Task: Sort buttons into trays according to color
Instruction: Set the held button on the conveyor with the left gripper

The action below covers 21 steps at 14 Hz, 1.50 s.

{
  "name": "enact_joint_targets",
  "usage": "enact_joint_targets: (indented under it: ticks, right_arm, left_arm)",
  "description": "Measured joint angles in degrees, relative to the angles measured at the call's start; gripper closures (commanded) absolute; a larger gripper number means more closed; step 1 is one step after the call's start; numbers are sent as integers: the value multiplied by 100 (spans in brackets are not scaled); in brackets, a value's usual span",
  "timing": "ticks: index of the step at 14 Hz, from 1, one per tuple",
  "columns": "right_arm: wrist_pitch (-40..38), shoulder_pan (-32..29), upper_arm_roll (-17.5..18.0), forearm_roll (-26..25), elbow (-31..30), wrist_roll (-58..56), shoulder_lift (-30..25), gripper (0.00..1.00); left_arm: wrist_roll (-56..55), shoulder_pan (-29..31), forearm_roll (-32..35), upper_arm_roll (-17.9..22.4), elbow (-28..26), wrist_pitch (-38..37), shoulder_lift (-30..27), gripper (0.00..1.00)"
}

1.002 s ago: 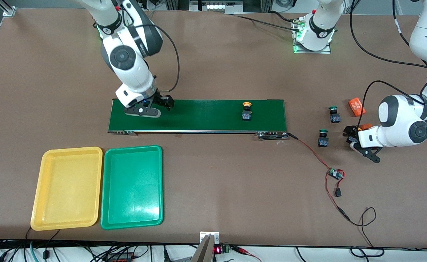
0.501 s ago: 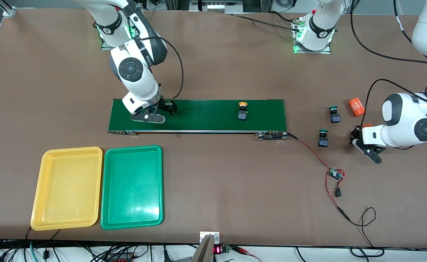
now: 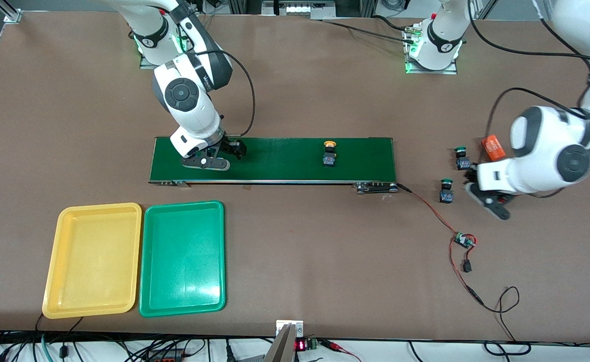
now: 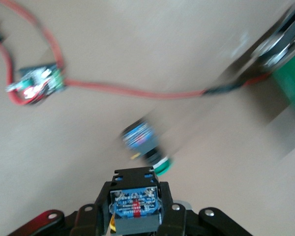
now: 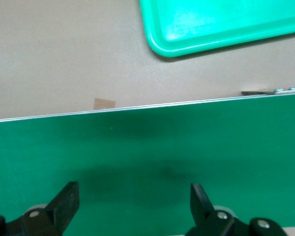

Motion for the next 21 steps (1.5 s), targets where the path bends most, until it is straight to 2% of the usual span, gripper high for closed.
enact_joint_targets:
  ticks: [4, 7, 10, 13, 15, 16, 17, 18, 19, 21]
  right_arm:
    - [16, 5, -28, -2, 0, 1, 25, 0]
    - [19, 5, -49, -4, 0, 2, 25, 0]
    - [24, 5, -60, -4, 1, 2, 24, 0]
    - [25, 5, -66, -57, 1, 2, 24, 0]
    - [25, 5, -74, -128, 0, 5, 24, 0]
    - [25, 5, -78, -139, 0, 5, 24, 0]
    - [25, 5, -81, -146, 0, 6, 24, 0]
    - [25, 5, -84, -149, 1, 6, 24, 0]
    - [25, 5, -88, -154, 0, 6, 24, 0]
    - [25, 5, -94, -156, 0, 6, 24, 0]
  left_arm:
    - [-2705, -1105, -113, -78, -115, -2, -28, 100]
    - [-4274, -1647, -143, -87, -217, -1, -27, 100]
    - [-4978, -1996, -254, -89, -437, 129, -24, 100]
    - [-5333, -2147, -264, -87, -693, 574, -19, 100]
    - [-5461, -2236, -266, -87, -806, 813, 4, 97]
    - [-5508, -2280, -266, -87, -826, 871, 24, 87]
    - [-5529, -2308, -266, -87, -826, 908, 42, 58]
    - [-5529, -2319, -266, -87, -825, 936, 47, 5]
    - [-5528, -2319, -266, -84, -816, 952, 47, 0]
    - [-5517, -2311, -266, -63, -708, 1009, 40, 0]
